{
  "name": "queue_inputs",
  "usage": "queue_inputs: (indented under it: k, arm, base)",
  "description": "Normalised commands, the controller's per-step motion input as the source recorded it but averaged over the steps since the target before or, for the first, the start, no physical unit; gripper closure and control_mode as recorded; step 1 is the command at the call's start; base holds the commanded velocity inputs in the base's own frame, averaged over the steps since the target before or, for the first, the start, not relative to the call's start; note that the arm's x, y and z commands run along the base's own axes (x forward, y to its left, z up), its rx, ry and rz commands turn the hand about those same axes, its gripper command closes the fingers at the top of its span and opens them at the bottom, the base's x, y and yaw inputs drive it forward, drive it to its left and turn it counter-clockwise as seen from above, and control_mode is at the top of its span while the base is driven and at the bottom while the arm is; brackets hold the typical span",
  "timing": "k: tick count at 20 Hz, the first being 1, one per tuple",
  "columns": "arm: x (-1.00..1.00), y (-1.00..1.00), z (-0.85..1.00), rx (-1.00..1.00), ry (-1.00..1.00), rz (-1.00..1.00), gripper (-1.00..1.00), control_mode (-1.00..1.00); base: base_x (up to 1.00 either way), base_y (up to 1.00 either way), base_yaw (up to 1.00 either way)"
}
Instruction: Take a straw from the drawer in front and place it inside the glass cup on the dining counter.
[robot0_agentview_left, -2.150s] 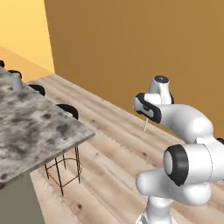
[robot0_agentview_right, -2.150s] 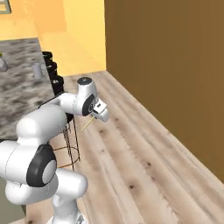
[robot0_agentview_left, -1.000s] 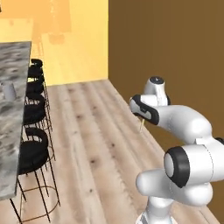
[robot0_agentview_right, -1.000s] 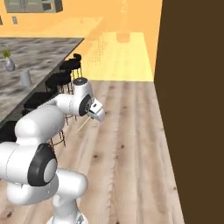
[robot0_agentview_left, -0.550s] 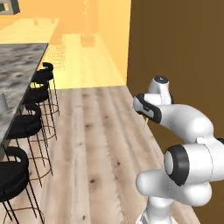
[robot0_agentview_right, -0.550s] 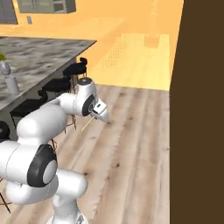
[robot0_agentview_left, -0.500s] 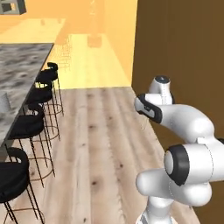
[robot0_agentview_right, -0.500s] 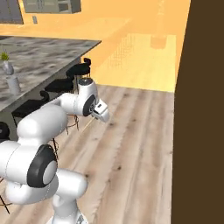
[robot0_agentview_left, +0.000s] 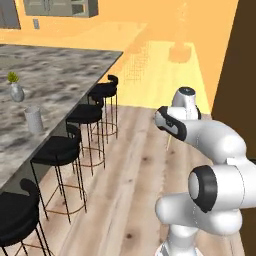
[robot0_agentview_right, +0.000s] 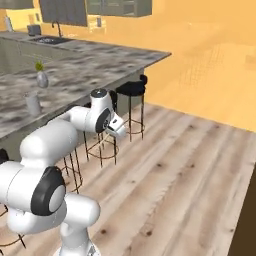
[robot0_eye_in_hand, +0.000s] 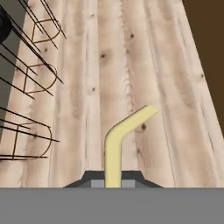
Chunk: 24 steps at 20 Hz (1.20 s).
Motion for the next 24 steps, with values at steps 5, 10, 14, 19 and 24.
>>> queue_inputs:
  k: [5, 10, 14, 19, 24]
  arm:
    - [0.0, 0.0, 0.0, 0.0, 0.0, 0.0, 1.0, 1.0]
    - [0.0, 0.0, 0.0, 0.0, 0.0, 0.0, 1.0, 1.0]
    - [0.0, 0.0, 0.0, 0.0, 0.0, 0.0, 1.0, 1.0]
    - [0.0, 0.0, 0.0, 0.0, 0.0, 0.0, 1.0, 1.0]
    - [0.0, 0.0, 0.0, 0.0, 0.0, 0.0, 1.0, 1.0]
  base:
    - [0.99, -0.66, 0.5]
    - [0.89, -0.67, 0.5]
    - [0.72, -0.44, 0.49]
    - [0.4, -0.2, 0.51]
    - [0.15, 0.0, 0.45]
